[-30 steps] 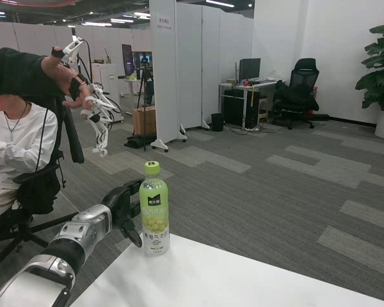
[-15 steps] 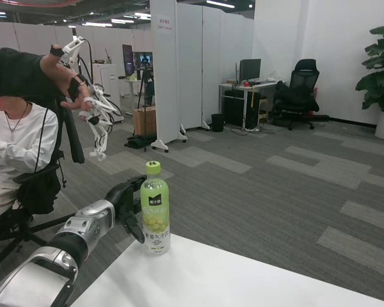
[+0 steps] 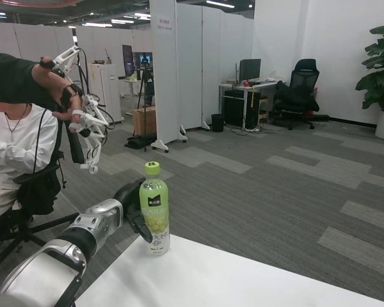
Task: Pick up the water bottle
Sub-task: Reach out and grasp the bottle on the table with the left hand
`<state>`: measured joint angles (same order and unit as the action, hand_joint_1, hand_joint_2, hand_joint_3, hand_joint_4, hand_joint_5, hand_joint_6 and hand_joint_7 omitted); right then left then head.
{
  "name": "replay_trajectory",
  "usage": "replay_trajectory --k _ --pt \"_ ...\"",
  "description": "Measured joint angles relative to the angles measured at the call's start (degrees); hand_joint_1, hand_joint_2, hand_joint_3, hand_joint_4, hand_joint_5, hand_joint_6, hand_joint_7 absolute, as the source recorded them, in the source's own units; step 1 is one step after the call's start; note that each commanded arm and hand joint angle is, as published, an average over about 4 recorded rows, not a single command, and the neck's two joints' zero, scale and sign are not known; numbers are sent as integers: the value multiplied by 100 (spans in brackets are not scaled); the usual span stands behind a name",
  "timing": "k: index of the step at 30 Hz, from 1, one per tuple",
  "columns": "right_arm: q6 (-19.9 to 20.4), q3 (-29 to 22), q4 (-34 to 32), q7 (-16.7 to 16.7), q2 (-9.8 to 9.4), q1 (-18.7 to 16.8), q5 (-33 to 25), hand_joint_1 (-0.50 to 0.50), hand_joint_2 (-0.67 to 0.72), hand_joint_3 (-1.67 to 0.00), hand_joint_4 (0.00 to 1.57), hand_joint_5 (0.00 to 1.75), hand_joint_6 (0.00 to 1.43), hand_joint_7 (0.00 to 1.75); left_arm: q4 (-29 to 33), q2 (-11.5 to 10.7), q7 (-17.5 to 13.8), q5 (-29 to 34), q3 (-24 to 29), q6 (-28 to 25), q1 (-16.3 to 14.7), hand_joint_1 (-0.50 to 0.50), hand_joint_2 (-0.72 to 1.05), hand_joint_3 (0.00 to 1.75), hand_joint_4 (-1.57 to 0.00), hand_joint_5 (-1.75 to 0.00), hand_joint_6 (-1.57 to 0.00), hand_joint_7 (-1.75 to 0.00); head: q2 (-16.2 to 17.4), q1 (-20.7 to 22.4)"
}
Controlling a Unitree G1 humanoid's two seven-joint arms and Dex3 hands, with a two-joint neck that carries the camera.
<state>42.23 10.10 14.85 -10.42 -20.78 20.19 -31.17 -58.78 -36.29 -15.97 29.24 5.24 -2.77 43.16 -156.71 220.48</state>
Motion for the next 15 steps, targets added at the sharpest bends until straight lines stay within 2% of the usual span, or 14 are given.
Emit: replay_trajectory --k 5,8,12,15 --pt "0 11 14 0 1 9 -2 -46 72 0 0 0 0 0 -5 3 6 110 -208 2 21 -48 -64 9 0 0 0 0 8 8" --pt "0 19 14 0 1 12 -2 -46 72 0 0 0 0 0 -20 5 8 150 -276 3 22 -48 -57 9 0 0 0 0 18 4" --pt "0 20 21 0 2 13 -1 -46 72 0 0 0 0 0 -66 21 11 159 -304 3 23 -48 -41 9 0 0 0 0 19 -15" --pt "0 20 25 0 2 14 0 -46 72 0 0 0 0 0 -88 35 12 185 -308 3 23 -48 -21 9 0 0 -1 0 13 -22"
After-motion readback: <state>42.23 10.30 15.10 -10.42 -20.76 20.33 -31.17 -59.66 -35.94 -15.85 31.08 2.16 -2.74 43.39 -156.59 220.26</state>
